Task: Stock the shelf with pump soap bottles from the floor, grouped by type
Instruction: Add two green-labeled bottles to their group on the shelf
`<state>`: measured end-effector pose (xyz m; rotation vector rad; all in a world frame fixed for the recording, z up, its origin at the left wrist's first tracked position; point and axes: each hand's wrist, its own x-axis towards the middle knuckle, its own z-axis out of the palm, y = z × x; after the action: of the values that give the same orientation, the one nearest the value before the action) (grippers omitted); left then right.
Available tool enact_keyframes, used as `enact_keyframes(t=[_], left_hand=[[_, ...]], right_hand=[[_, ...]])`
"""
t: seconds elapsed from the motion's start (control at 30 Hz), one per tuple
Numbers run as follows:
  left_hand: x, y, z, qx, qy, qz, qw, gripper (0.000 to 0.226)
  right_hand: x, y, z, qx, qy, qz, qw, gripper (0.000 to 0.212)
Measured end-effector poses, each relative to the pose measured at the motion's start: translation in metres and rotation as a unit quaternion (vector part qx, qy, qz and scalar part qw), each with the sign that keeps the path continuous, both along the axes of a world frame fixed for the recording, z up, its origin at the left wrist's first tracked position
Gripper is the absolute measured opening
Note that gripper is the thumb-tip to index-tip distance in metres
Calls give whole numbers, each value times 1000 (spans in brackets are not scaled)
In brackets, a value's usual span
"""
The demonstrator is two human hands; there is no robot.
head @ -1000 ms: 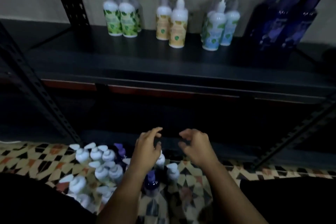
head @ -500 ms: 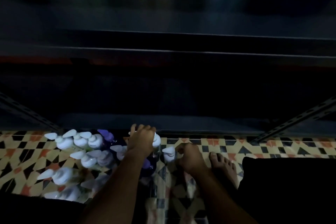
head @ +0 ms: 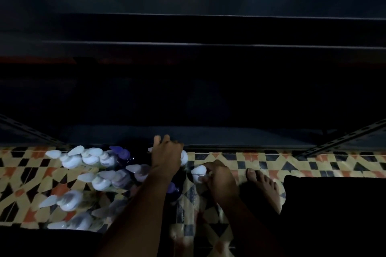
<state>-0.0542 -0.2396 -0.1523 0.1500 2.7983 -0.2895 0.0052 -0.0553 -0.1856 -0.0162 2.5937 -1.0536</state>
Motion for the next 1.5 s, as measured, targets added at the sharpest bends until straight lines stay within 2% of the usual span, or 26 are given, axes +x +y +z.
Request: enact_keyframes(t=[0.2,0.3,0.43,0.6,0.7,0.77,0.8,0.9,1.0,1.07,1.17,1.23,1.33,1.5], left_hand=[[11,-7,8,94,34,24,995,30],[14,-13,23,202,46,66,976,34],[23,-21,54,428,25,148,891,30],[35,-25,90,524,76,151,835,30],[43,-26,107,604,97,208,763,25],[48,-24,118,647,90,251,714,31],[50,-23,121,659,85,258,701,34],[58,-18,131,666,69,259,696,47],[68,-7,137,676,88,249,688,61],[78,5,143,680,108,239,684,57],[91,20,146,663,134,247,694,36],[98,25,148,645,146,251,707,36],[106,28,154,625,158,257,720,41],[109,27,159,593,120,250,756,70]], right_hand=[[1,16,10,-72,22,-41,996,27],[1,26,22,-132,27,-56,989,31],[3,35,49,-218,14,-39,975,26],[2,38,86,-278,27,-30,960,28],[2,39,108,-302,37,-44,952,15],[2,38,123,-327,44,-56,942,12],[4,38,130,-344,47,-65,936,11],[13,34,150,-377,49,-98,920,14],[22,30,164,-399,53,-142,905,16],[27,26,171,-416,57,-173,891,16],[35,20,173,-413,46,-192,889,17],[40,17,171,-399,50,-192,895,19],[45,14,168,-348,63,-185,917,24],[54,11,175,-353,46,-206,911,28]])
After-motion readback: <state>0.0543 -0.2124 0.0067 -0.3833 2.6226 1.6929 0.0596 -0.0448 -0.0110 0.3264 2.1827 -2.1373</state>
